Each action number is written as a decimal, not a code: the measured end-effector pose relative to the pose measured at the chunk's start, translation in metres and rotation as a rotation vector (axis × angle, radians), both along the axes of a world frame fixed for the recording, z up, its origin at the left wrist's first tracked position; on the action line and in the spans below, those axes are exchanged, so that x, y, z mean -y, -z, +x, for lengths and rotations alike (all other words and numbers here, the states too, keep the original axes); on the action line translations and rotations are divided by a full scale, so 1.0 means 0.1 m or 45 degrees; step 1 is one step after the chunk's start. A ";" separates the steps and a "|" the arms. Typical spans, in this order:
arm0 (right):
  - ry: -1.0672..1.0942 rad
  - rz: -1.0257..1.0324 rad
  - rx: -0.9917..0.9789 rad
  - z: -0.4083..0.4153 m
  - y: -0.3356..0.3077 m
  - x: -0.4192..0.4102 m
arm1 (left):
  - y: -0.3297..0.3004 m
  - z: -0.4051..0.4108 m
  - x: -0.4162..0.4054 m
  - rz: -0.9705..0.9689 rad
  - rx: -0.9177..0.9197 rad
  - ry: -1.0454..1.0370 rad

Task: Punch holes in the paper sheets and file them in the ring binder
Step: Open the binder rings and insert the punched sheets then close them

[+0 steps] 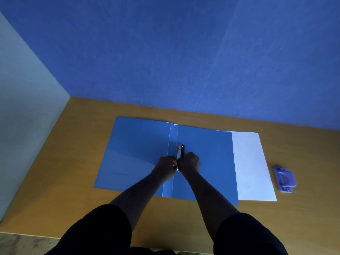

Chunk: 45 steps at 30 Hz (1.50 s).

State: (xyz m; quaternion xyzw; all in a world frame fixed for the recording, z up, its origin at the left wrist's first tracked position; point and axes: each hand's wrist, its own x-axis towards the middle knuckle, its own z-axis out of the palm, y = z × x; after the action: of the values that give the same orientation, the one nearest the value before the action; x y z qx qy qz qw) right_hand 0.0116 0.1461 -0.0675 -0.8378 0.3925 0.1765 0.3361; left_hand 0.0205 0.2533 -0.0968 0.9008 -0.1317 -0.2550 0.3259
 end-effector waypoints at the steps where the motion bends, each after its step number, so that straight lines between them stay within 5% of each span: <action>1: 0.027 0.014 0.012 0.01 0.00 -0.01 | 0.00 0.00 0.00 0.012 0.002 0.006; 14: 0.058 0.270 0.038 -0.07 -0.07 0.13 | 0.02 -0.05 -0.02 0.002 0.045 -0.048; 24: 0.069 0.193 0.244 -0.09 -0.03 0.06 | -0.04 -0.08 -0.02 0.012 0.064 -0.008; 39: -0.410 0.085 0.420 -0.29 0.00 0.15 | -0.14 -0.13 -0.02 -0.147 -0.033 -0.333; 45: -0.645 -0.060 0.188 -0.32 0.11 0.22 | -0.08 -0.10 -0.03 -0.136 -0.073 -0.181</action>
State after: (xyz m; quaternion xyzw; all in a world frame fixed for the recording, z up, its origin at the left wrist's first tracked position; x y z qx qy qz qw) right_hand -0.0204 0.1244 -0.0780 -0.9275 0.1486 0.1842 0.2895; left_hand 0.0101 0.2565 -0.0891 0.8815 -0.0714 -0.2494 0.3945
